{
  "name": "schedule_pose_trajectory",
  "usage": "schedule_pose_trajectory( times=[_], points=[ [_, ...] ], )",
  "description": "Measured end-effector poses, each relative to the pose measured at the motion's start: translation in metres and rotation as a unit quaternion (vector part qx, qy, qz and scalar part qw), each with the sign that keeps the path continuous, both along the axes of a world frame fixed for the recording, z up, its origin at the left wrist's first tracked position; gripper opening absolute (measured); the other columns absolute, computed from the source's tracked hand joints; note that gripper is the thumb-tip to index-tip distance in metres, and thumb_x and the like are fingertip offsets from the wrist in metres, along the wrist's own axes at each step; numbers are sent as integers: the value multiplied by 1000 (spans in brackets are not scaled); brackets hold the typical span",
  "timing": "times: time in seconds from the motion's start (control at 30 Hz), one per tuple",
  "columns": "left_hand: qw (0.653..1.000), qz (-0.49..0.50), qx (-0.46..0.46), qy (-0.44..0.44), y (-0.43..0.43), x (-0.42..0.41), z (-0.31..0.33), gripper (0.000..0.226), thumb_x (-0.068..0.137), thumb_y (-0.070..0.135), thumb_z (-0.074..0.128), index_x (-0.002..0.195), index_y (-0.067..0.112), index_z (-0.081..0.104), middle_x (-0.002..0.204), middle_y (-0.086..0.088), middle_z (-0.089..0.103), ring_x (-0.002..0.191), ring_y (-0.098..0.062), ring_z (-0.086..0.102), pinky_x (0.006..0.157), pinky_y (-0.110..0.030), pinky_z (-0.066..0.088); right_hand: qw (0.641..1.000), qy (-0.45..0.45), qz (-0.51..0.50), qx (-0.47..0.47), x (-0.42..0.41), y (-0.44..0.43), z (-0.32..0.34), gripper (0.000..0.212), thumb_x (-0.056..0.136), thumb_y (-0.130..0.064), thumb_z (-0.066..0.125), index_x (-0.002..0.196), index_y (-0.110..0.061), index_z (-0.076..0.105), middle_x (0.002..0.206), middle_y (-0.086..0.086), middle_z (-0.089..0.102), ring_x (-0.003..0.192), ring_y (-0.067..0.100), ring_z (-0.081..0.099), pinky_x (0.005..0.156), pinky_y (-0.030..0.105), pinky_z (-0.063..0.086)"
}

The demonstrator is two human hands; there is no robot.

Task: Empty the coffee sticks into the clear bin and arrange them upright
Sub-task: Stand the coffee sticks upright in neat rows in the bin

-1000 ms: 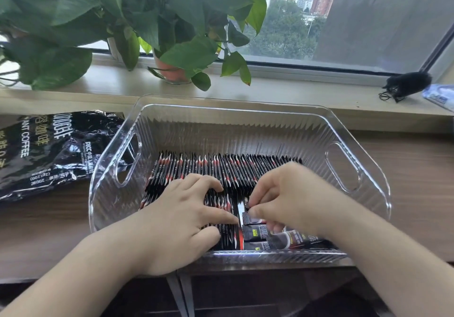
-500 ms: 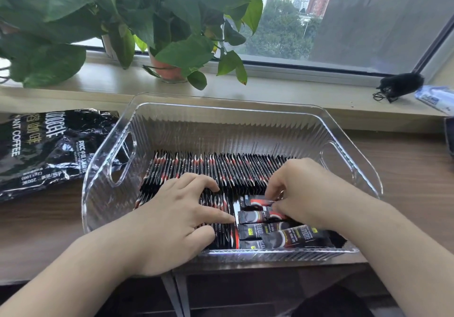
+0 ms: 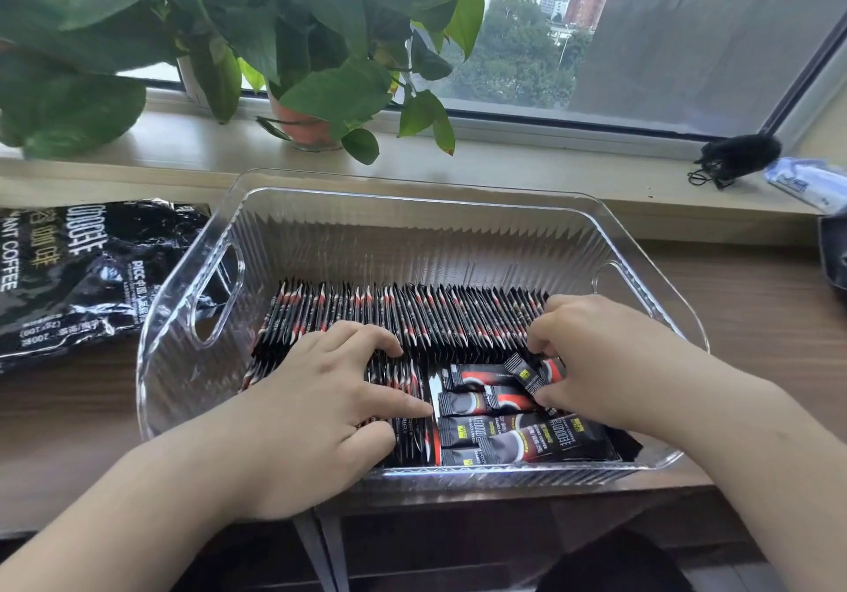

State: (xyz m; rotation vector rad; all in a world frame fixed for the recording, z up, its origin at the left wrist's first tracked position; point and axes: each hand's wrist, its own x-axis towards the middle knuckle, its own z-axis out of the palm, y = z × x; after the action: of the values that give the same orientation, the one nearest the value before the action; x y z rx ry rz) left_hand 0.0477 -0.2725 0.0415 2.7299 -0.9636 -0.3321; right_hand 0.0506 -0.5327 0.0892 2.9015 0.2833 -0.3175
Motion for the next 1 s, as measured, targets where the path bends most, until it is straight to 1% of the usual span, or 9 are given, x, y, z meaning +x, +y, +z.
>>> schedule_pose_trajectory(
  times=[0.07, 0.17, 0.3, 0.4, 0.5, 0.67, 0.8, 0.87, 1.0],
  points=[
    [1000, 1, 0, 0, 0, 1, -1, 61, 78, 57, 9, 132, 70, 35, 140, 25, 12, 136, 6, -1, 117, -32, 10, 1000, -3, -18, -9, -4, 1, 0, 36, 83, -52, 73, 97, -19, 66, 96, -8, 48, 96, 18, 57, 76, 30, 50],
    [1000, 1, 1, 0, 0, 1, -1, 62, 77, 57, 8, 131, 71, 35, 139, 25, 13, 136, 6, -1, 118, -31, 9, 999, 30, -36, -19, -8, 6, -5, 42, 85, -55, 70, 88, -15, 63, 90, -3, 57, 89, 21, 62, 74, 32, 53],
    [1000, 5, -3, 0, -1, 1, -1, 62, 76, 57, 9, 130, 71, 36, 138, 27, 13, 136, 6, 1, 118, -31, 8, 1000, 11, -3, -3, -11, -2, 4, 27, 93, -44, 64, 112, -25, 66, 109, -7, 59, 108, 18, 57, 91, 35, 52],
    [1000, 7, -3, 0, 0, 1, -2, 62, 76, 58, 8, 129, 72, 36, 138, 27, 14, 136, 6, 1, 118, -30, 9, 998, 43, 30, 31, -16, -6, 20, 39, 87, -46, 69, 124, -37, 64, 116, -16, 62, 111, 9, 54, 95, 32, 50],
    [1000, 9, -8, 3, 0, 1, -2, 61, 76, 57, 9, 128, 72, 37, 137, 28, 14, 136, 6, 0, 117, -30, 10, 992, 94, 72, 39, -15, 3, 13, 50, 79, -51, 77, 126, -36, 66, 110, -16, 67, 102, 7, 58, 90, 28, 52],
    [1000, 9, -3, -1, -1, 1, -2, 60, 77, 57, 9, 129, 73, 35, 136, 27, 14, 135, 7, 0, 118, -32, 10, 980, 146, 92, 97, -5, 8, -5, 49, 82, -41, 80, 129, -37, 66, 103, -20, 68, 92, 4, 61, 80, 21, 51],
    [1000, 8, 3, 0, -1, 1, -2, 61, 76, 57, 8, 129, 74, 34, 137, 28, 13, 135, 6, 0, 119, -33, 10, 974, 170, 91, 122, 0, 5, -6, 51, 82, -39, 79, 131, -40, 64, 98, -22, 63, 77, -4, 56, 64, 10, 40],
    [1000, 8, 3, -1, -1, 1, -1, 62, 75, 57, 7, 129, 73, 34, 137, 28, 12, 135, 7, -1, 118, -31, 10, 971, 177, 99, 123, 2, 5, -4, 55, 83, -40, 77, 135, -39, 60, 99, -23, 60, 72, -8, 52, 62, 10, 37],
    [1000, 7, 2, -11, -2, 1, -1, 64, 74, 57, 7, 130, 72, 37, 137, 26, 14, 133, 9, -2, 113, -25, 10, 975, 167, 122, 82, 0, 10, -5, 56, 85, -46, 74, 137, -30, 58, 114, -16, 54, 90, 6, 52, 81, 25, 48]
  ],
)
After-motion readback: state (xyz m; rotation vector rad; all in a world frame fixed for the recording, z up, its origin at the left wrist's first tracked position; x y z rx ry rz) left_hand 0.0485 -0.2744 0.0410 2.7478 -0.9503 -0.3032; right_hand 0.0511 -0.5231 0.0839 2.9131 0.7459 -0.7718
